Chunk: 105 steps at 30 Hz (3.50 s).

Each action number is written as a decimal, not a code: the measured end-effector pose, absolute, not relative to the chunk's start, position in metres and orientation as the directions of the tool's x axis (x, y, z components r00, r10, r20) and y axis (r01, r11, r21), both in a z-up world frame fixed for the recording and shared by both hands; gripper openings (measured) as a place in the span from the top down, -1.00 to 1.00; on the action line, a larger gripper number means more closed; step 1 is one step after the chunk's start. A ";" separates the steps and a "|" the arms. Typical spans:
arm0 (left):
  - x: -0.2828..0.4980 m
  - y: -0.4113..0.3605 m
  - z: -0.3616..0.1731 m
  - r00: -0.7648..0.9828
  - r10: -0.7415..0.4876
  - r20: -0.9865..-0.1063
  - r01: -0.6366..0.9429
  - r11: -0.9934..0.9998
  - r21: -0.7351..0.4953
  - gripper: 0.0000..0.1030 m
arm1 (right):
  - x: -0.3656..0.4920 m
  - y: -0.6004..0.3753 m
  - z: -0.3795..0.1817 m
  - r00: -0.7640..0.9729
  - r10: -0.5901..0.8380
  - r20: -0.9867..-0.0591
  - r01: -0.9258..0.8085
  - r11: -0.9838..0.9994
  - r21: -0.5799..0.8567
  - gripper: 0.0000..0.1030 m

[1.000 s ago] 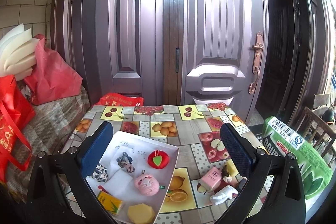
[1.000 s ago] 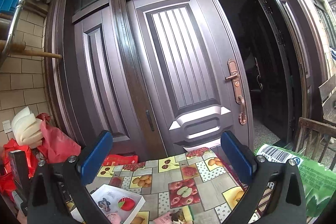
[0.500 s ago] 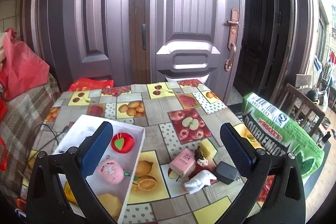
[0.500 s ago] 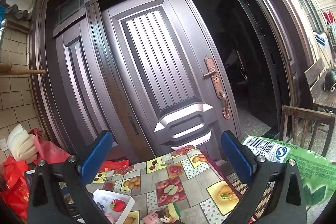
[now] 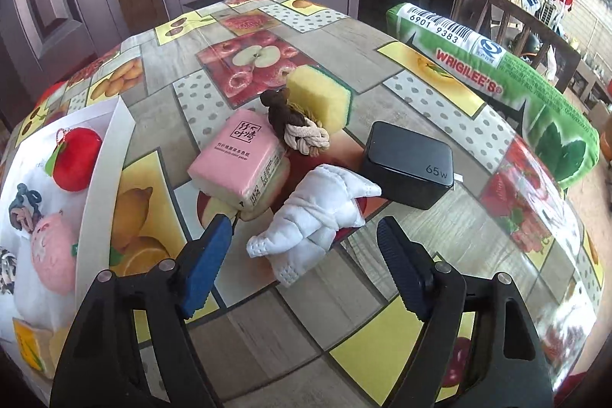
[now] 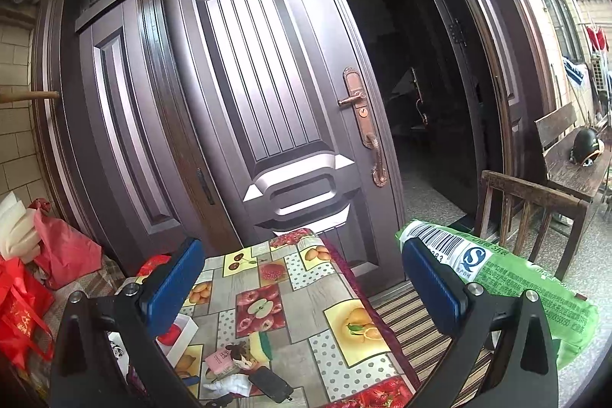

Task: Organize soft objects
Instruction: 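Grasp the white rolled towel with the left gripper while the right grasps the green-backed sponge, then carry the white towel and green-backed sponge up toward the white box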

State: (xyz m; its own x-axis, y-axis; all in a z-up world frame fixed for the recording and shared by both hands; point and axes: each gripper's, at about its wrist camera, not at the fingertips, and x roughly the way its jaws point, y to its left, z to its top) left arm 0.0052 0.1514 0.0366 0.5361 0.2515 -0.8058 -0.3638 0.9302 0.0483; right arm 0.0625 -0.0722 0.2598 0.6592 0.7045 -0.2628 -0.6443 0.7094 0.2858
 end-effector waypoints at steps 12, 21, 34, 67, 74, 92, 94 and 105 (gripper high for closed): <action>-0.017 0.170 0.046 0.600 0.150 -0.786 -0.408 0.902 -0.140 0.16 | 0.086 -0.026 0.215 0.558 0.707 -0.435 -0.658 0.696 0.286 -1.00; -0.121 0.156 0.146 0.702 0.332 -0.630 -0.547 0.818 -0.179 0.16 | 0.146 0.091 0.082 0.203 0.640 -0.741 -0.699 0.624 0.348 -0.79; -0.217 0.159 0.166 0.611 0.546 -0.573 -0.751 0.629 -0.202 0.15 | 0.131 0.192 0.011 0.106 0.468 -0.877 -0.839 0.516 0.174 0.39; -0.255 0.187 0.307 0.584 0.733 -0.350 -0.790 0.612 -0.036 0.15 | -0.090 0.092 0.299 0.217 0.970 -0.114 -0.952 0.236 0.195 0.51; -0.269 0.198 0.329 0.577 0.767 -0.281 -0.801 0.598 -0.015 0.15 | -0.115 0.110 0.316 0.199 0.979 -0.052 -0.966 0.204 0.159 0.51; -0.293 0.209 0.329 0.544 0.785 -0.295 -0.828 0.559 -0.040 0.15 | -0.137 0.136 0.293 0.130 0.984 -0.124 -0.970 0.152 0.191 0.50; -0.298 0.212 0.336 0.543 0.790 -0.284 -0.831 0.555 -0.043 0.15 | -0.140 0.140 0.301 0.131 0.984 -0.123 -0.969 0.153 0.191 0.50; -0.312 0.241 0.330 0.505 0.806 -0.309 -0.855 0.515 -0.053 0.15 | -0.155 0.161 0.303 0.142 0.981 -0.129 -0.972 0.163 0.169 0.50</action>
